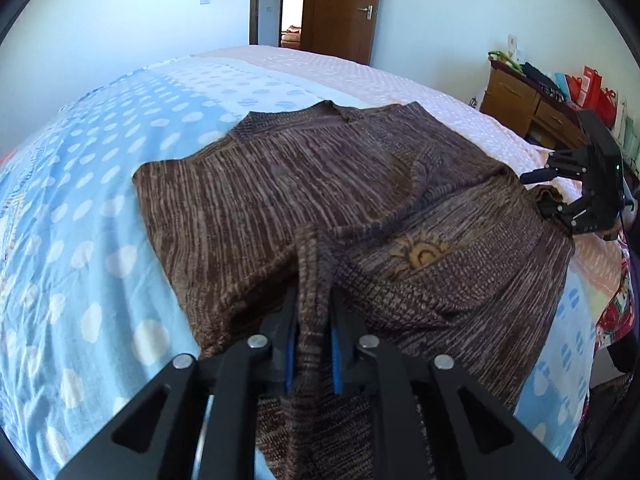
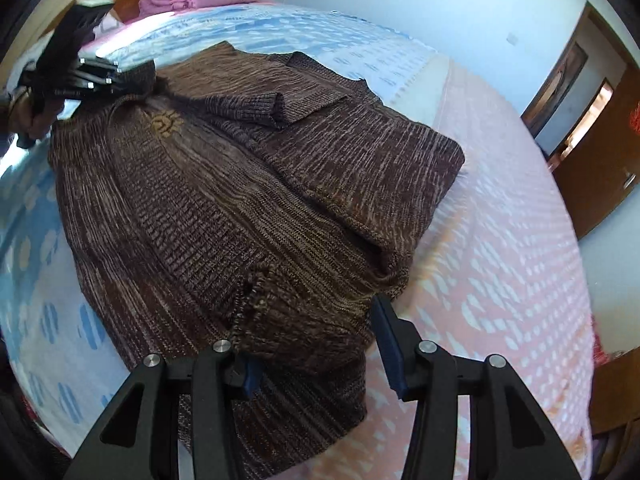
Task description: Fold small clothes
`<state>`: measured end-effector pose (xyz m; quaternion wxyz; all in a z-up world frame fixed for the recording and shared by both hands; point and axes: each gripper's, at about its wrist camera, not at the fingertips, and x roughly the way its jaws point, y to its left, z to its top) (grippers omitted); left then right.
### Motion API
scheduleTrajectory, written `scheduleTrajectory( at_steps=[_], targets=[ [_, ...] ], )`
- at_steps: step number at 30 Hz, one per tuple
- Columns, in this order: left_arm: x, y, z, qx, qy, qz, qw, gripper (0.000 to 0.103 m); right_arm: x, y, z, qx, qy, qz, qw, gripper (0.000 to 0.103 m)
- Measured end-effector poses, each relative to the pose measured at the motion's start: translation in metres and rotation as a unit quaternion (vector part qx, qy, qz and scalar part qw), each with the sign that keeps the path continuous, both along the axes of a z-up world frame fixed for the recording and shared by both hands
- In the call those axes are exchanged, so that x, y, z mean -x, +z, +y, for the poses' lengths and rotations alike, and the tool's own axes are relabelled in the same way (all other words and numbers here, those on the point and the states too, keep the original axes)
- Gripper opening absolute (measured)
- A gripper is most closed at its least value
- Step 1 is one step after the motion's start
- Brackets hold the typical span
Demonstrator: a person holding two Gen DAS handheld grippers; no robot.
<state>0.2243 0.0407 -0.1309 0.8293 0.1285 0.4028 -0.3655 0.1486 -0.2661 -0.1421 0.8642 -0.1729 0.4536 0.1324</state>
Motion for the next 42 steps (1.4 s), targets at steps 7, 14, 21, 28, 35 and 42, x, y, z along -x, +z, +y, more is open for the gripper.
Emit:
scheduleTrajectory(
  at_steps=[7,14,21,28,35,42],
  targets=[
    [0.002,-0.002,-0.004,0.004,-0.004,-0.010,0.9999,0.008,0.010,0.007,-0.016,-0.068,-0.050,0.008,0.996,0.007],
    [0.009,0.003,0.026,0.101,0.051,0.012,0.9935,0.007,0.005,0.036,-0.046,-0.211,-0.168,-0.030,0.963,0.046],
    [0.005,-0.005,0.029,0.118,0.094,0.019,0.9883,0.007,-0.062,0.061,0.035,-0.220,-0.107,-0.081,0.966,0.022],
    [0.000,-0.011,0.033,0.130,0.092,0.038,0.9866,0.007,-0.130,0.018,0.116,-0.168,-0.052,-0.013,0.984,0.013],
    [-0.001,-0.014,0.038,0.149,0.092,0.050,0.9832,0.007,-0.082,-0.001,0.063,-0.216,-0.086,0.057,0.971,0.013],
    [0.000,-0.014,0.040,0.146,0.098,0.046,0.9834,0.008,0.019,0.047,-0.015,-0.226,-0.192,-0.072,0.952,0.033]
  ],
)
